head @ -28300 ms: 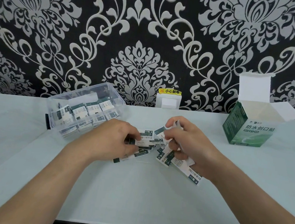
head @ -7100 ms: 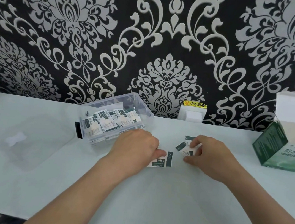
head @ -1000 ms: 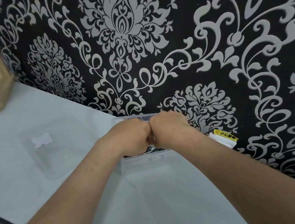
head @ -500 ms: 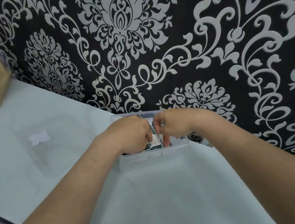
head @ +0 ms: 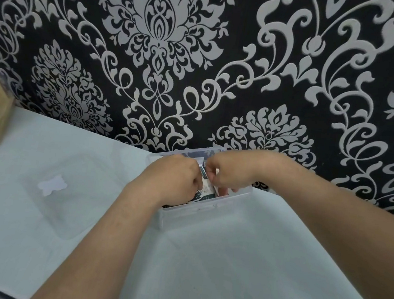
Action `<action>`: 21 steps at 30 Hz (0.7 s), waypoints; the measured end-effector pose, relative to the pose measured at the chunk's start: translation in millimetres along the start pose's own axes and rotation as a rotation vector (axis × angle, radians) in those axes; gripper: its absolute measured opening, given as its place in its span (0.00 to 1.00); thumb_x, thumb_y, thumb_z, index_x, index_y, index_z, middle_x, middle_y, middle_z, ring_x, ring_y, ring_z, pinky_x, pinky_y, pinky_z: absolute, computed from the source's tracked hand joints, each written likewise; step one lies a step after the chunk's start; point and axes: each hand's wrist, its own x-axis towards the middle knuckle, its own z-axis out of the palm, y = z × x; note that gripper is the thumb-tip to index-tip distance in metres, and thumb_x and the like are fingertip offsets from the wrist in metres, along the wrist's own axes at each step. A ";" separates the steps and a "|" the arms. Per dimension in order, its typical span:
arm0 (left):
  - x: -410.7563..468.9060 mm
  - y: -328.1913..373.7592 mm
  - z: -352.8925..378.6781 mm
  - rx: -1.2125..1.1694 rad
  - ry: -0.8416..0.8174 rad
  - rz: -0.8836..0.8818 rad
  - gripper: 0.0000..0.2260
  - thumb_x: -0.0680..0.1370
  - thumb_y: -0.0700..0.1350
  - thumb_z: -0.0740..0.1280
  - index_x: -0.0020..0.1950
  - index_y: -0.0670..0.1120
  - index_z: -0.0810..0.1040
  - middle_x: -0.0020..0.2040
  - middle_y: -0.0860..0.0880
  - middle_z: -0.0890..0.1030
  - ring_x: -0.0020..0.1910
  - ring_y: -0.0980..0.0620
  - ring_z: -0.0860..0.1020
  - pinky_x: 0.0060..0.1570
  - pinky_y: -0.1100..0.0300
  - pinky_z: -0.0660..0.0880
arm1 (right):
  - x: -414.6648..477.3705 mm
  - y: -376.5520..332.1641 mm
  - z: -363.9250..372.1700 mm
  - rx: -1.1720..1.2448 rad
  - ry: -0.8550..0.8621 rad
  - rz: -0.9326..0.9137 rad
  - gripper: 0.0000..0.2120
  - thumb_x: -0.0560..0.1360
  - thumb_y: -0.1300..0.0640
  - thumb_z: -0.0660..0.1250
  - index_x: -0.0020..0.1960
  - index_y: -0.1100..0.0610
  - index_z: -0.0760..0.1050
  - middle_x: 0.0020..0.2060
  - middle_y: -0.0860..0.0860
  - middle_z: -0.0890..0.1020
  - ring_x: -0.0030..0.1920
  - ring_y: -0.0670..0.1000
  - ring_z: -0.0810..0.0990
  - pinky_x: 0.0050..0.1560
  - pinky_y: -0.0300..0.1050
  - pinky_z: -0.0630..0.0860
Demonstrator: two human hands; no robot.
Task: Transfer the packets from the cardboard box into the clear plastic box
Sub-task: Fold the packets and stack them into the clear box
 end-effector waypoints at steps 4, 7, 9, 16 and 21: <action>-6.1 3.3 -9.8 -0.097 0.046 -0.024 0.13 0.73 0.41 0.64 0.47 0.57 0.84 0.50 0.59 0.83 0.48 0.58 0.77 0.51 0.60 0.76 | -3.7 1.9 -2.1 0.172 0.152 -0.020 0.08 0.78 0.60 0.58 0.48 0.57 0.76 0.40 0.51 0.85 0.34 0.47 0.78 0.30 0.42 0.77; -13.7 1.3 -25.2 -0.085 0.090 -0.061 0.14 0.72 0.38 0.66 0.46 0.57 0.83 0.42 0.60 0.78 0.40 0.59 0.75 0.44 0.62 0.74 | -0.6 0.3 2.9 0.251 0.232 -0.028 0.08 0.76 0.61 0.62 0.49 0.58 0.80 0.39 0.51 0.85 0.39 0.49 0.82 0.39 0.47 0.81; -19.9 -1.1 -35.1 -0.035 0.078 -0.084 0.11 0.72 0.39 0.66 0.42 0.55 0.82 0.40 0.58 0.79 0.43 0.57 0.77 0.46 0.59 0.77 | 3.6 -1.2 8.2 0.266 0.262 -0.032 0.05 0.75 0.62 0.65 0.46 0.58 0.81 0.38 0.49 0.84 0.39 0.46 0.81 0.44 0.45 0.80; -32.2 -5.4 -43.0 0.016 -0.007 -0.153 0.12 0.69 0.39 0.64 0.36 0.52 0.85 0.35 0.55 0.83 0.40 0.55 0.79 0.43 0.56 0.79 | 17.3 -6.3 27.0 0.303 0.280 -0.003 0.05 0.73 0.58 0.71 0.42 0.61 0.82 0.37 0.52 0.85 0.39 0.50 0.83 0.47 0.48 0.82; -30.4 -3.8 -40.1 0.017 -0.018 -0.120 0.15 0.71 0.38 0.64 0.41 0.54 0.87 0.41 0.58 0.84 0.45 0.58 0.77 0.47 0.60 0.77 | 15.7 -9.5 26.2 0.353 0.254 0.005 0.06 0.73 0.57 0.72 0.43 0.59 0.84 0.37 0.50 0.86 0.37 0.46 0.83 0.45 0.43 0.81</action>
